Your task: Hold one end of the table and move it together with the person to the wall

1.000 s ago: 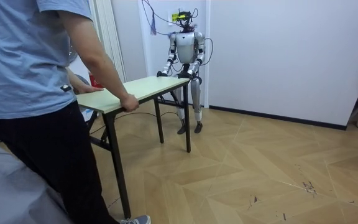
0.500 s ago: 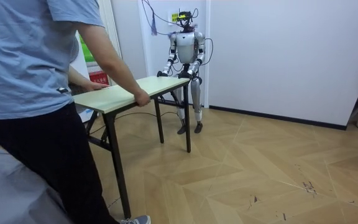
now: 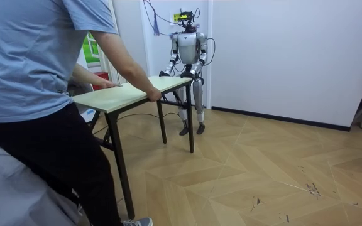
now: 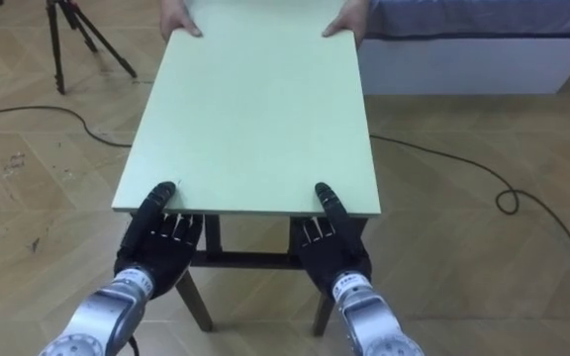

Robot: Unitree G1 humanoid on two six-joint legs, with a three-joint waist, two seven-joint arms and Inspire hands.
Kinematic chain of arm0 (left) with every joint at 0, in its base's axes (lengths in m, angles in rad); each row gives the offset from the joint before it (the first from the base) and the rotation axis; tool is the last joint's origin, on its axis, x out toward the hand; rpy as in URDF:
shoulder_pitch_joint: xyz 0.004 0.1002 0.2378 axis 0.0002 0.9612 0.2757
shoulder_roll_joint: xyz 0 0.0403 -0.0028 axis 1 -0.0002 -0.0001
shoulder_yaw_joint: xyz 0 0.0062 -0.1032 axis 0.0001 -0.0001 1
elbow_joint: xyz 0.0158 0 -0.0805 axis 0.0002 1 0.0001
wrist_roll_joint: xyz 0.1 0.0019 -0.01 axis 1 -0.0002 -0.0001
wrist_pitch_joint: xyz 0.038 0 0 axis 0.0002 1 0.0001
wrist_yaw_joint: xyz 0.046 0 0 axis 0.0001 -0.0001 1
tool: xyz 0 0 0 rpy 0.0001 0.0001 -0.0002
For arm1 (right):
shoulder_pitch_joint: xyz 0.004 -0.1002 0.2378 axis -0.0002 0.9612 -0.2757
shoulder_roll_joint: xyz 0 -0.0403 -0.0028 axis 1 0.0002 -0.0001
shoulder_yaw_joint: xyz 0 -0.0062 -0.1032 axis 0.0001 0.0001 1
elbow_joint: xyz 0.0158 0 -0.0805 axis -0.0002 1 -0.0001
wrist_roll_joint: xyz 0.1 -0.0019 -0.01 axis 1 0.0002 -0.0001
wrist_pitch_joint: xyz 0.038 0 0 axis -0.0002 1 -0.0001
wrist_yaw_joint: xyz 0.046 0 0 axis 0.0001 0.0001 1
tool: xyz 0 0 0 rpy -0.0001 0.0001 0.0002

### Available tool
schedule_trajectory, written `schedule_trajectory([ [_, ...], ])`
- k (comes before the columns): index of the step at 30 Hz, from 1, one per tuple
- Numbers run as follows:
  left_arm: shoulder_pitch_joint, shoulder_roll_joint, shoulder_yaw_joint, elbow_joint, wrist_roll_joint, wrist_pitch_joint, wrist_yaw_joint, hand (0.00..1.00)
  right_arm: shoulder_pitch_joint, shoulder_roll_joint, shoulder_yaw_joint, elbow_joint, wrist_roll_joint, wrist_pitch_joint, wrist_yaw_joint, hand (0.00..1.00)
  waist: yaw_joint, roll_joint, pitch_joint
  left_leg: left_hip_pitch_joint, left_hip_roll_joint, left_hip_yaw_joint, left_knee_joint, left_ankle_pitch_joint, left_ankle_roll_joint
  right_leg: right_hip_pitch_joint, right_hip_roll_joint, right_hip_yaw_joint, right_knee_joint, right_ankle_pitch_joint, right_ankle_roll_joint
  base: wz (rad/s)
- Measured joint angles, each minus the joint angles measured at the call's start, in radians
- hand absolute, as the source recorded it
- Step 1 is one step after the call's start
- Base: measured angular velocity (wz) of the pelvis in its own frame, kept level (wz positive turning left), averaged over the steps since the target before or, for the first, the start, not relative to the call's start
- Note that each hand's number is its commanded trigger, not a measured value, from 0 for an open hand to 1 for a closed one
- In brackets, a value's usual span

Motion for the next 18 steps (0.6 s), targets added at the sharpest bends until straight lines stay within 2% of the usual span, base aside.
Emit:
schedule_trajectory([
  [3, 0.013, 0.007, 0.001, -0.029, 0.008, 0.000, -0.022, 1.00, 0.005, -0.004, -0.001, -0.032, 0.000, 0.002, 0.000, 1.00, 0.001, 0.001, -0.0010, 0.001, -0.003, 0.000, 0.000, 0.000, 0.000, 0.000, -0.002, 0.000, 0.001, 0.001, -0.001, 0.00],
  [6, 0.069, 0.001, 0.000, -0.067, 0.044, 0.001, -0.060, 1.00, 0.058, -0.010, -0.001, -0.080, -0.006, 0.011, 0.005, 1.00, 0.007, 0.000, -0.0118, -0.001, -0.003, 0.000, 0.002, 0.000, 0.000, 0.000, -0.004, -0.002, 0.002, 0.000, -0.001, 0.00],
  [8, 0.088, -0.004, -0.002, -0.067, 0.066, 0.005, -0.088, 1.00, 0.088, -0.015, -0.001, -0.093, -0.011, 0.011, 0.022, 1.00, 0.020, 0.003, -0.0157, 0.001, -0.003, 0.001, 0.003, 0.000, 0.000, 0.000, -0.003, -0.001, 0.004, 0.000, -0.001, -0.02],
  [18, 0.172, -0.004, 0.001, -0.070, 0.106, 0.007, -0.210, 1.00, 0.202, -0.021, -0.001, -0.167, -0.042, 0.033, 0.080, 1.00, 0.030, 0.003, -0.0206, -0.003, -0.004, 0.000, 0.001, 0.000, 0.000, -0.002, -0.004, -0.002, 0.002, 0.000, -0.001, 0.00],
])
